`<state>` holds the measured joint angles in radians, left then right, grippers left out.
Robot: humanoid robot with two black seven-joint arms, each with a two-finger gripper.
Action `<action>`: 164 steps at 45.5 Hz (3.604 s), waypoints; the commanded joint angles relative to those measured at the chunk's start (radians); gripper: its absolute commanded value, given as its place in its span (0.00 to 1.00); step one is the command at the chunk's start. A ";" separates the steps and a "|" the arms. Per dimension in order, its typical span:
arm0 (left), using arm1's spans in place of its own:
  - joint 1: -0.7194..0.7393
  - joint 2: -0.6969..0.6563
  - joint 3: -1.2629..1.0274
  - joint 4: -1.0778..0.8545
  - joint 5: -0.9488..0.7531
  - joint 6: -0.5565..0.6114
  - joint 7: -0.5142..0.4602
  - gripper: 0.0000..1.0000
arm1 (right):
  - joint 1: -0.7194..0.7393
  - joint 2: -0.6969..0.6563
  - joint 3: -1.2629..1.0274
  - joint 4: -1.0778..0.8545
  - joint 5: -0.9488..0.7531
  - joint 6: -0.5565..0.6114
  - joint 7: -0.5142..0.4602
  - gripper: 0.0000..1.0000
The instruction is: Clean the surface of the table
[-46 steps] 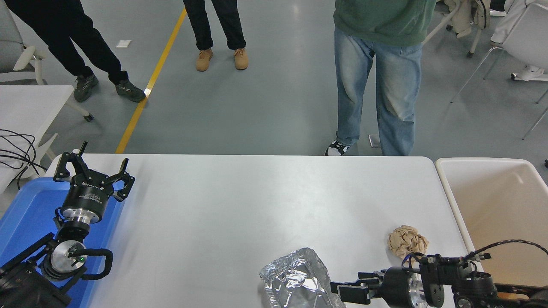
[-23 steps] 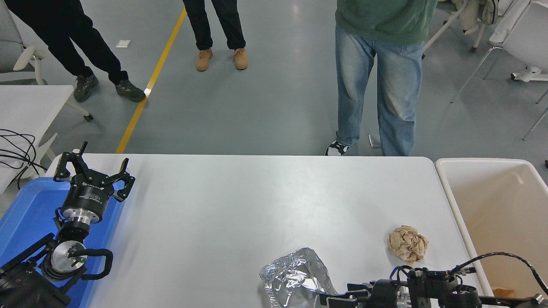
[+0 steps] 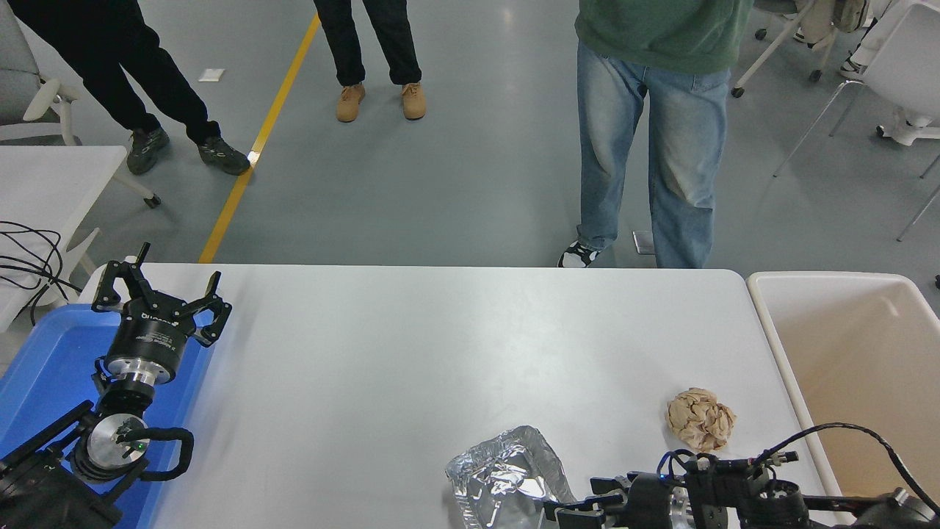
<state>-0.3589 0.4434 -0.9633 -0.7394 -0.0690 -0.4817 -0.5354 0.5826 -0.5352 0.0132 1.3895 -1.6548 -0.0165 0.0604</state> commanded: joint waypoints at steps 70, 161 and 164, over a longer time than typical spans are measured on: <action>0.000 0.000 0.000 0.000 0.000 0.000 0.000 0.99 | 0.140 0.084 -0.108 -0.101 -0.049 -0.017 0.006 0.00; 0.000 0.000 0.000 0.000 0.000 0.000 0.000 0.99 | 0.588 -0.601 0.111 0.190 0.635 0.346 0.107 0.00; 0.000 0.000 0.000 0.000 0.000 0.000 0.000 0.99 | 0.586 -0.644 0.120 0.183 0.673 0.346 0.128 0.00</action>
<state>-0.3590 0.4432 -0.9633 -0.7393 -0.0691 -0.4817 -0.5354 1.1591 -1.0388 0.0654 1.5831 -1.1033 0.3056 0.1087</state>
